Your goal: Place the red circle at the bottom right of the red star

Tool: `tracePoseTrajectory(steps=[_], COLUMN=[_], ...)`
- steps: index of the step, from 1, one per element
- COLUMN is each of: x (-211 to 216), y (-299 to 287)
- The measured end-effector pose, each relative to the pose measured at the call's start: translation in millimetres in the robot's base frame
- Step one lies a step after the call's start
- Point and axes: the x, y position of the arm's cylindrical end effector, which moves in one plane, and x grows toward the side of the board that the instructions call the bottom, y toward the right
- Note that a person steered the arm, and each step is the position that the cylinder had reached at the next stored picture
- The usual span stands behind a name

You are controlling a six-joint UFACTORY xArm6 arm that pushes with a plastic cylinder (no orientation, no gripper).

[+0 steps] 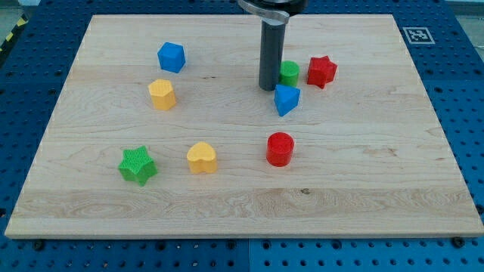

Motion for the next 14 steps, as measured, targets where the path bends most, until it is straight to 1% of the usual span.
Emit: tracePoseTrajectory(steps=[1, 2, 3, 4, 5, 6, 9, 10, 12, 14], x=[-1, 16, 37, 73, 117, 143, 143, 140, 124, 95], y=[31, 19, -37, -65, -64, -53, 32, 45, 82, 119])
